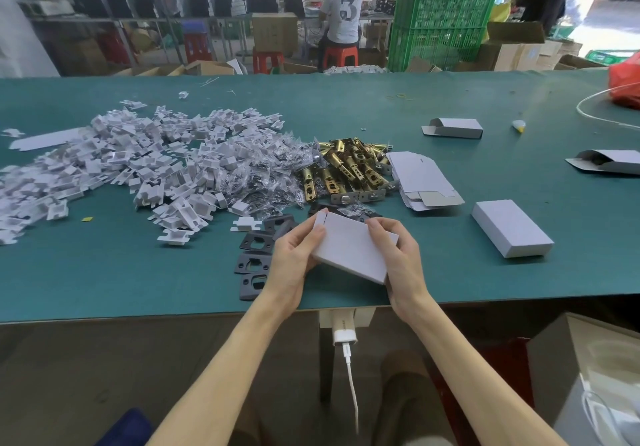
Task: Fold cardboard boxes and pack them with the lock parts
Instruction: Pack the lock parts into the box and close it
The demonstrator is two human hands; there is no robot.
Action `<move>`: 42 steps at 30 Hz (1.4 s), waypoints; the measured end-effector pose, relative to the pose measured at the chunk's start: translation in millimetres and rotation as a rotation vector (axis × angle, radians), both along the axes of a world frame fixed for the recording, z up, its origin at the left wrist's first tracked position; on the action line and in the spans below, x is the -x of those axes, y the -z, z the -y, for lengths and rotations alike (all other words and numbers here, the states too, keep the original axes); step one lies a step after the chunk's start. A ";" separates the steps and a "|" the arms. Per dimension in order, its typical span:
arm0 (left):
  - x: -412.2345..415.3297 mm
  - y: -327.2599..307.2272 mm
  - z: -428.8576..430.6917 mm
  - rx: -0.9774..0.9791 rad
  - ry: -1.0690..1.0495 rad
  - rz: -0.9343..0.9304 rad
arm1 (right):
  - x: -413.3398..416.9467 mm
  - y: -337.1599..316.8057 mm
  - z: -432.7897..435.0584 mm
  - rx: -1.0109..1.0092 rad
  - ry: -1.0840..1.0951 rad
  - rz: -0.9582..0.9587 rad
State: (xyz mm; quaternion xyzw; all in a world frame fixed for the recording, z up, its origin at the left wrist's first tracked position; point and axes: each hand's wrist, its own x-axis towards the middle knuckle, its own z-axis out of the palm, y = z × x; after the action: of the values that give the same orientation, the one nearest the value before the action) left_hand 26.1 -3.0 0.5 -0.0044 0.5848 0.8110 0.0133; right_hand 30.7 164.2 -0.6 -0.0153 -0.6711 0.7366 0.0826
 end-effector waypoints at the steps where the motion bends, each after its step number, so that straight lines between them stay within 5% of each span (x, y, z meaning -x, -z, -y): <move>1: -0.3 -0.8 -0.4 -0.005 -0.001 0.006 | -0.4 -0.3 -0.5 0.005 -0.009 -0.003; 42: -5.5 -4.6 -1.0 0.092 0.034 -0.049 | -2.4 -4.1 -0.5 -0.059 -0.019 -0.024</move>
State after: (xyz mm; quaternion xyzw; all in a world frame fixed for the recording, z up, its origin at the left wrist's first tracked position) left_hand 31.6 -2.0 5.2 0.0247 0.6216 0.7828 0.0125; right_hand 33.1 164.7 3.5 0.0023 -0.6916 0.7174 0.0840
